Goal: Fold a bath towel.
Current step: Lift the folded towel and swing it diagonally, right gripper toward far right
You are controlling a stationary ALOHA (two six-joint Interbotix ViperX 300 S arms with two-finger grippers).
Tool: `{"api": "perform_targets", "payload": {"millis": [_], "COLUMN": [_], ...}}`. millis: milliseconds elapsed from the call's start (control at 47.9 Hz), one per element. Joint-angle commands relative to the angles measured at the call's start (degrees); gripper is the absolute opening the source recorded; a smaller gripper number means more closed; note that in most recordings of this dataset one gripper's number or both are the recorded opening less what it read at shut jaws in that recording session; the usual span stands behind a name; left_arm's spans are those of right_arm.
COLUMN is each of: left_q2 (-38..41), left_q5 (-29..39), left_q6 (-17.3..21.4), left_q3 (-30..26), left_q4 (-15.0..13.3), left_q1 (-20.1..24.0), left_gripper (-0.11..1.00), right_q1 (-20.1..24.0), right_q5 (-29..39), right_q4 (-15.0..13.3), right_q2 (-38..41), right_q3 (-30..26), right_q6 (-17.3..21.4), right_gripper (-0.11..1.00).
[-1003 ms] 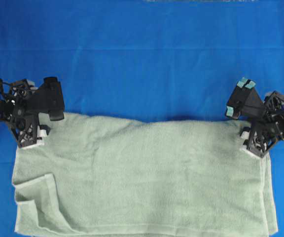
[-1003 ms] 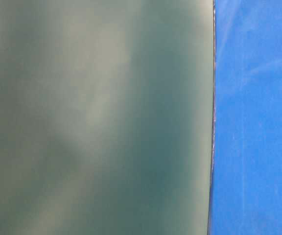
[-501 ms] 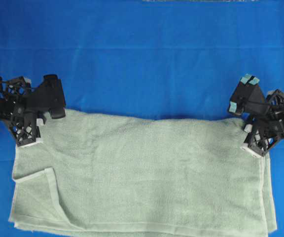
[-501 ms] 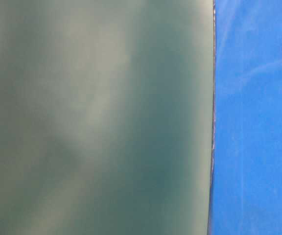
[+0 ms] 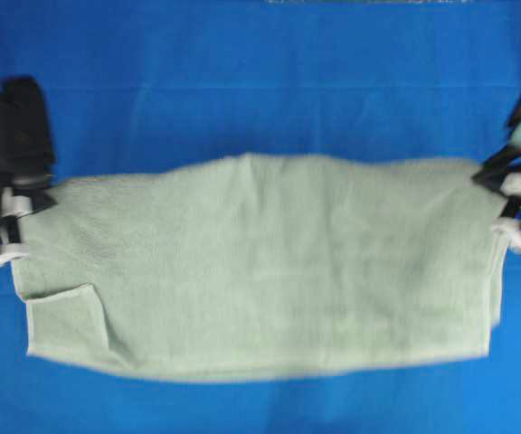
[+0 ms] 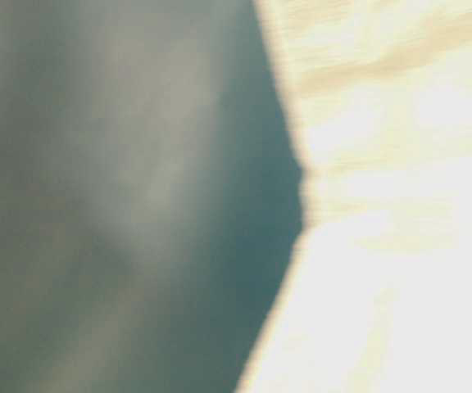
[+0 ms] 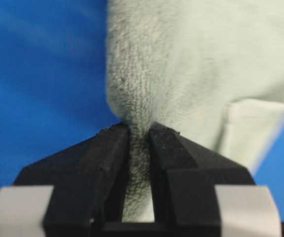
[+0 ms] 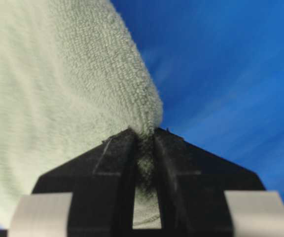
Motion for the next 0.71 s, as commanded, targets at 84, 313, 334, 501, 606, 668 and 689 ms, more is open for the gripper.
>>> {"api": "perform_targets", "payload": {"millis": [84,313,334,501,606,668,689], "left_q2": [-0.7,2.6,3.2,8.6,12.8,15.2,15.8], "left_q5": [1.4,-8.3,-9.8,-19.6,-21.9,-22.6,-22.9], "left_q6": [-5.2,-14.5,-15.1,-17.6,-17.6,-17.4,-17.3], "left_q3": [-5.9,-7.5,-7.6,-10.6,-13.6,-15.6,-16.2], "left_q4": [0.1,0.4,0.6,1.3,1.4,1.5,1.6], "left_q1": [-3.9,-11.7,-12.6,-17.5,-18.8,-19.5,-19.7], "left_gripper": [0.1,0.1,0.1,0.1,0.1,0.1,0.1], "right_q1": [-0.1,-6.2,-8.2,-20.1,-27.8,-32.1,-33.0], "right_q5": [1.0,0.4,0.0,-7.8,-15.4,-20.3,-21.5], "right_q4": [-8.7,-20.3,-21.7,-25.5,-26.1,-25.9,-25.9], "right_q2": [-1.8,2.3,3.2,7.9,10.6,12.7,13.2], "right_q3": [-3.2,-3.4,-3.7,-5.7,-6.9,-7.7,-8.0], "right_q6": [0.3,1.1,1.1,0.0,-1.1,-2.5,-2.7], "right_gripper": [0.13,0.13,0.13,0.13,0.13,0.13,0.13]}}
